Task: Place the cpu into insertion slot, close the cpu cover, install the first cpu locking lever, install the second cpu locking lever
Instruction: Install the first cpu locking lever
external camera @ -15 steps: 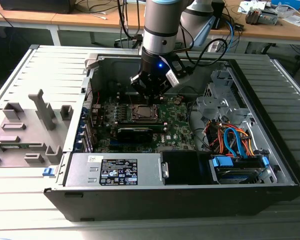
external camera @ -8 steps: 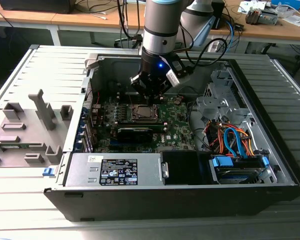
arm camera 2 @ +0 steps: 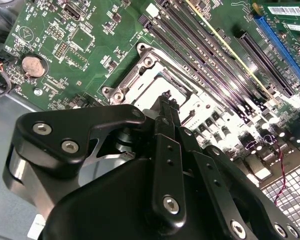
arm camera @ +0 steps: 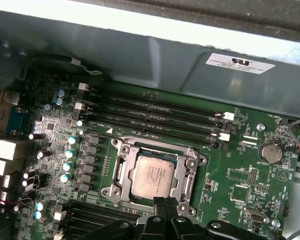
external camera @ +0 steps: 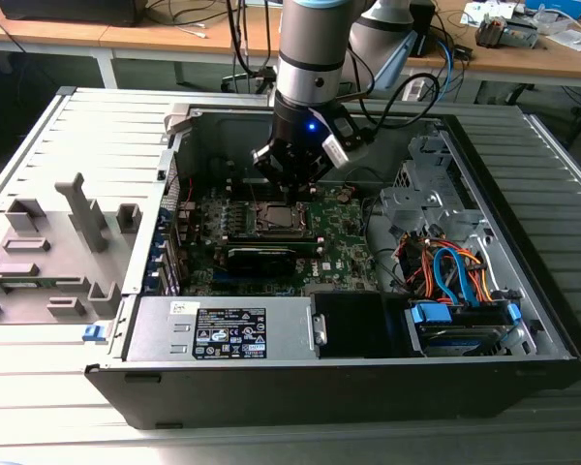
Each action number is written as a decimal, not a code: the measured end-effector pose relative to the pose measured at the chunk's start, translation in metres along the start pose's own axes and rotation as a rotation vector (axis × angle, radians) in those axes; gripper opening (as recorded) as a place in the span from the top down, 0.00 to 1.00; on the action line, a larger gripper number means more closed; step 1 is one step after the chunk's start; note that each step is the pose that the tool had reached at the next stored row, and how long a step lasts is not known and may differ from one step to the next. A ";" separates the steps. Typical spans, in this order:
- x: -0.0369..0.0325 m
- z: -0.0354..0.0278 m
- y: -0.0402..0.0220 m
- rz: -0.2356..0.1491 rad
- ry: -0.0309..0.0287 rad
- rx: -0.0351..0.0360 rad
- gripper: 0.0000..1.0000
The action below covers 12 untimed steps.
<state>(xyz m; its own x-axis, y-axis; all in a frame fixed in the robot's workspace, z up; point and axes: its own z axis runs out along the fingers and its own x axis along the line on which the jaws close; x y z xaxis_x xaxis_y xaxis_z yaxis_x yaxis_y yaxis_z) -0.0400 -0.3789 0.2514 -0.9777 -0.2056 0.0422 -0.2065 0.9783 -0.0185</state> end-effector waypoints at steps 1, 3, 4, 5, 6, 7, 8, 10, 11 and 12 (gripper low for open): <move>0.0000 0.0000 0.0000 -0.001 0.0000 0.0001 0.89; 0.0000 0.0000 0.0000 -0.004 0.0000 0.0002 0.89; 0.0000 0.0000 0.0000 -0.006 -0.0001 0.0003 0.89; 0.0000 0.0000 0.0000 -0.008 -0.0001 0.0003 0.89; 0.0000 0.0001 0.0000 -0.010 -0.0002 0.0004 0.89; 0.0000 0.0001 0.0000 -0.012 -0.0002 0.0005 0.89; 0.0000 0.0001 0.0000 -0.015 -0.0002 0.0006 0.89; 0.0000 0.0001 0.0000 -0.021 -0.0003 0.0009 0.89; 0.0000 0.0002 0.0000 -0.025 -0.0004 0.0010 0.89; 0.0000 0.0002 0.0000 -0.027 -0.0005 0.0012 0.89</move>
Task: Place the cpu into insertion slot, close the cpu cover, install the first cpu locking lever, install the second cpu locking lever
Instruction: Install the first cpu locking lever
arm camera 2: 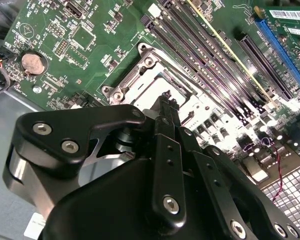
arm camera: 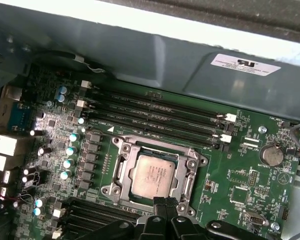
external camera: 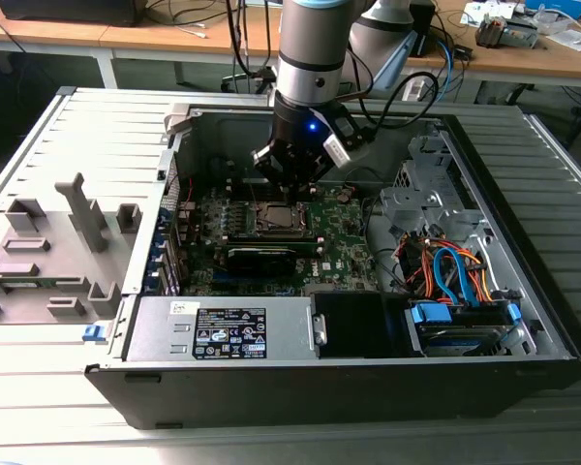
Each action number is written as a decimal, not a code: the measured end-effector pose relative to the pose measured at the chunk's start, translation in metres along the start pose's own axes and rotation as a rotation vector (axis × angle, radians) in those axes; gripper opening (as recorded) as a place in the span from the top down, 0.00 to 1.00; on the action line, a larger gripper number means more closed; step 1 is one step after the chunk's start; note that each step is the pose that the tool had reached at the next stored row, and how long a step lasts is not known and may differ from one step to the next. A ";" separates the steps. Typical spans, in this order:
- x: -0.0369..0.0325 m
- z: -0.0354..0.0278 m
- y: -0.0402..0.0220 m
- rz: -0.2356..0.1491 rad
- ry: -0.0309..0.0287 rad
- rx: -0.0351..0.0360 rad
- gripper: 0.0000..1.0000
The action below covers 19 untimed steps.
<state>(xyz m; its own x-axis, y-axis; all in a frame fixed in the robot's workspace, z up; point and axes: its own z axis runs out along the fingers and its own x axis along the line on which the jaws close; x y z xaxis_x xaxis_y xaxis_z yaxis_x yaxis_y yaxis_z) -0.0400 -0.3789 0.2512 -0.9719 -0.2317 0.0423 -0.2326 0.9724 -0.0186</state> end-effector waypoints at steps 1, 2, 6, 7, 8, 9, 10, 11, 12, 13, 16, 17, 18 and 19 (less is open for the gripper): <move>0.0000 0.0000 0.0000 -0.001 0.0000 0.0001 0.89; 0.0000 0.0000 0.0000 -0.004 -0.0001 0.0002 0.89; 0.0000 0.0001 0.0000 -0.011 -0.0002 0.0005 0.89; 0.0000 0.0001 0.0000 -0.014 -0.0003 0.0005 0.89; 0.0000 0.0001 0.0000 -0.016 -0.0003 0.0007 0.89; 0.0000 0.0002 0.0000 -0.018 -0.0003 0.0007 0.89; 0.0000 0.0001 0.0000 -0.020 -0.0003 0.0008 0.89; 0.0000 0.0002 0.0000 -0.022 -0.0004 0.0009 0.89; 0.0000 0.0002 0.0000 -0.023 -0.0004 0.0009 0.89; 0.0000 0.0002 0.0000 -0.025 -0.0004 0.0010 0.89; 0.0000 0.0002 0.0000 -0.030 -0.0006 0.0012 0.89; 0.0000 0.0002 0.0000 -0.032 -0.0006 0.0013 0.89; 0.0000 0.0002 0.0000 -0.034 -0.0006 0.0014 0.89; 0.0000 0.0002 0.0000 -0.035 -0.0007 0.0014 0.89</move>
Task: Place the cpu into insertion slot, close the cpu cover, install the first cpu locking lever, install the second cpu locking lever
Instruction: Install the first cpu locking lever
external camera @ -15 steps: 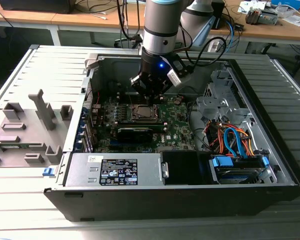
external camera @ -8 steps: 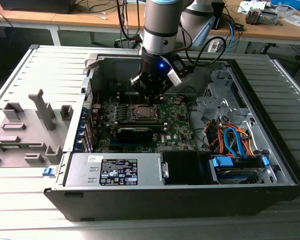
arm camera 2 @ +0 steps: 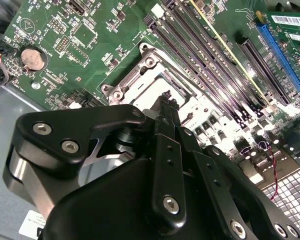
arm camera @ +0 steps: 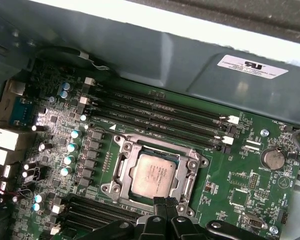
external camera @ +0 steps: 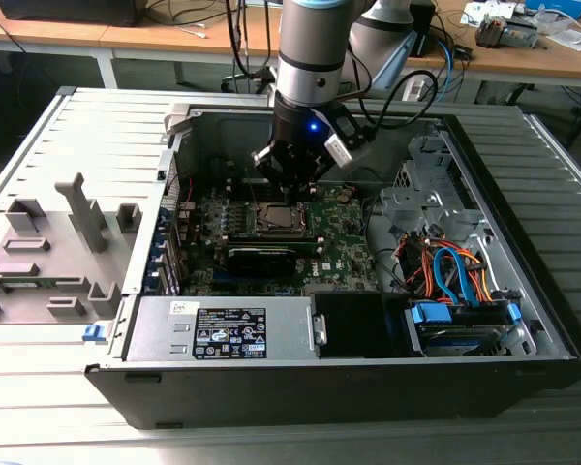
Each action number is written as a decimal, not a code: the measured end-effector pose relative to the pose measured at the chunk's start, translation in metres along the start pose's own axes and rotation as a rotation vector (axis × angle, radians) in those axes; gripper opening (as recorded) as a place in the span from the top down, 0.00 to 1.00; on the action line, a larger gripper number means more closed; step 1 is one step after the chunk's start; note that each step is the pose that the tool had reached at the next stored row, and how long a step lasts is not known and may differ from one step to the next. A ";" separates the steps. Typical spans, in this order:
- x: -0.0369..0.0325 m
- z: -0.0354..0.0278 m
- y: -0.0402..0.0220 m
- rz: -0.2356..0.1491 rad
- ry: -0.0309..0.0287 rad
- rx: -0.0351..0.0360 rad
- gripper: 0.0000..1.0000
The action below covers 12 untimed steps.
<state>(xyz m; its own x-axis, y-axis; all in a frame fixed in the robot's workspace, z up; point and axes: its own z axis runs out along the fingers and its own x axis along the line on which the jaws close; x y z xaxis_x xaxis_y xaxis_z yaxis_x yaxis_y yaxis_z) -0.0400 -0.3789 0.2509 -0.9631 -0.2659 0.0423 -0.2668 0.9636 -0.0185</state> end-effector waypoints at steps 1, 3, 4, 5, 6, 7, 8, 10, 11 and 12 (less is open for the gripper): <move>0.0000 0.0000 0.0000 -0.003 0.0000 0.0001 0.89; 0.0000 0.0000 0.0000 -0.007 -0.0001 0.0003 0.89; 0.0000 0.0000 0.0000 -0.009 -0.0002 0.0004 0.89; 0.0000 0.0000 0.0000 -0.010 -0.0002 0.0004 0.89; 0.0000 0.0001 0.0001 -0.010 -0.0005 -0.0003 0.89; 0.0002 0.0003 0.0001 0.007 -0.0004 -0.0019 0.89; 0.0003 0.0006 0.0001 0.033 0.0001 -0.0030 0.89; 0.0002 0.0013 0.0001 0.076 0.0009 -0.0048 0.89; 0.0002 0.0015 0.0001 0.094 0.0012 -0.0056 0.89; 0.0002 0.0018 0.0001 0.119 0.0017 -0.0065 0.89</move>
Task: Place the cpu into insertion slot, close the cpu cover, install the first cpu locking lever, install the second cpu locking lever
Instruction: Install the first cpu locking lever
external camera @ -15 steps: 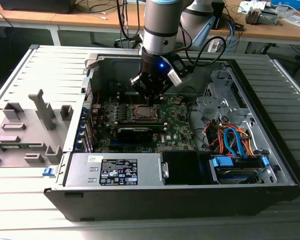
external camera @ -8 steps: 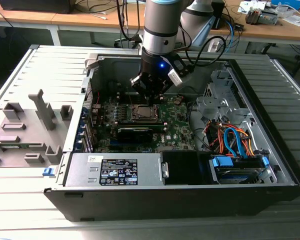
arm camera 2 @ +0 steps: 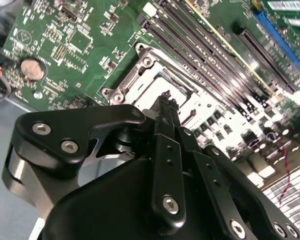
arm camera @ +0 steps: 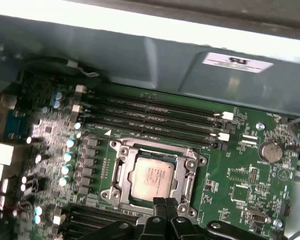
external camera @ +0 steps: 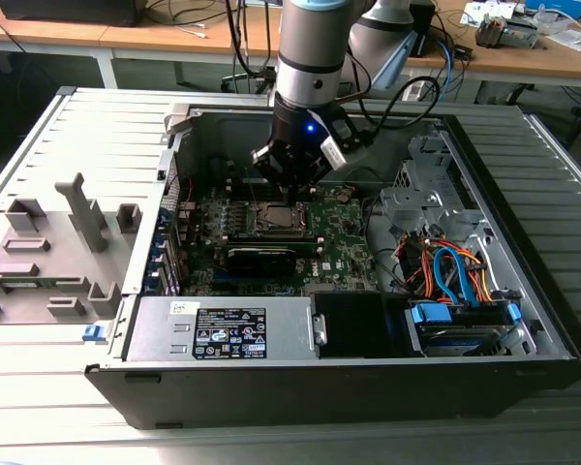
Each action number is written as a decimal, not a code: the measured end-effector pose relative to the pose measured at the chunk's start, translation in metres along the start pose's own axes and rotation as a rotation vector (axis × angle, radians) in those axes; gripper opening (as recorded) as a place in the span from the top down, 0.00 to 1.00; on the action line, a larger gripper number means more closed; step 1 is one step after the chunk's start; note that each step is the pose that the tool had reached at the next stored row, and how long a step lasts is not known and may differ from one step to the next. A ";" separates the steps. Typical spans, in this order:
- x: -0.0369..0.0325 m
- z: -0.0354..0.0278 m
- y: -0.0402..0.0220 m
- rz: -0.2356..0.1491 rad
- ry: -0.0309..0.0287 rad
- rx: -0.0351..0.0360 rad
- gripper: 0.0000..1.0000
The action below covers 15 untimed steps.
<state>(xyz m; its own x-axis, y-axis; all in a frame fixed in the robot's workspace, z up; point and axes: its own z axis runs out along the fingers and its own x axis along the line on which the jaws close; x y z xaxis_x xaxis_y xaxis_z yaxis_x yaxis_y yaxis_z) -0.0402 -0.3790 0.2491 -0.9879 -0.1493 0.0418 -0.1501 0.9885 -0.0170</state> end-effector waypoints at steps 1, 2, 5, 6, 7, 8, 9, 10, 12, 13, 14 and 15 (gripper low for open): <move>0.0000 0.0002 0.0000 0.016 0.0002 -0.0007 0.89; 0.0000 0.0004 0.0000 0.033 0.0005 -0.0015 0.89; -0.0001 0.0012 0.0000 0.101 0.0018 -0.0041 0.89; -0.0001 0.0013 0.0000 0.102 0.0018 -0.0043 0.89; -0.0001 0.0013 0.0000 0.102 0.0017 -0.0044 0.89; -0.0001 0.0013 0.0000 0.102 0.0017 -0.0044 0.89; -0.0001 0.0013 0.0000 0.102 0.0017 -0.0043 0.89; -0.0001 0.0014 0.0001 0.102 0.0008 -0.0044 0.89; -0.0001 0.0016 0.0000 0.103 -0.0243 -0.0019 0.89; -0.0001 0.0017 0.0001 0.103 -0.0339 -0.0010 0.89; -0.0001 0.0018 0.0001 0.103 -0.0424 -0.0002 0.89; -0.0002 0.0018 0.0001 0.103 -0.0446 -0.0001 0.89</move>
<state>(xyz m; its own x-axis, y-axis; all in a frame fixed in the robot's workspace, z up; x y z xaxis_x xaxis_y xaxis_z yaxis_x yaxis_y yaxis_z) -0.0401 -0.3789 0.2473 -0.9989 -0.0476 -0.0047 -0.0475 0.9987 -0.0189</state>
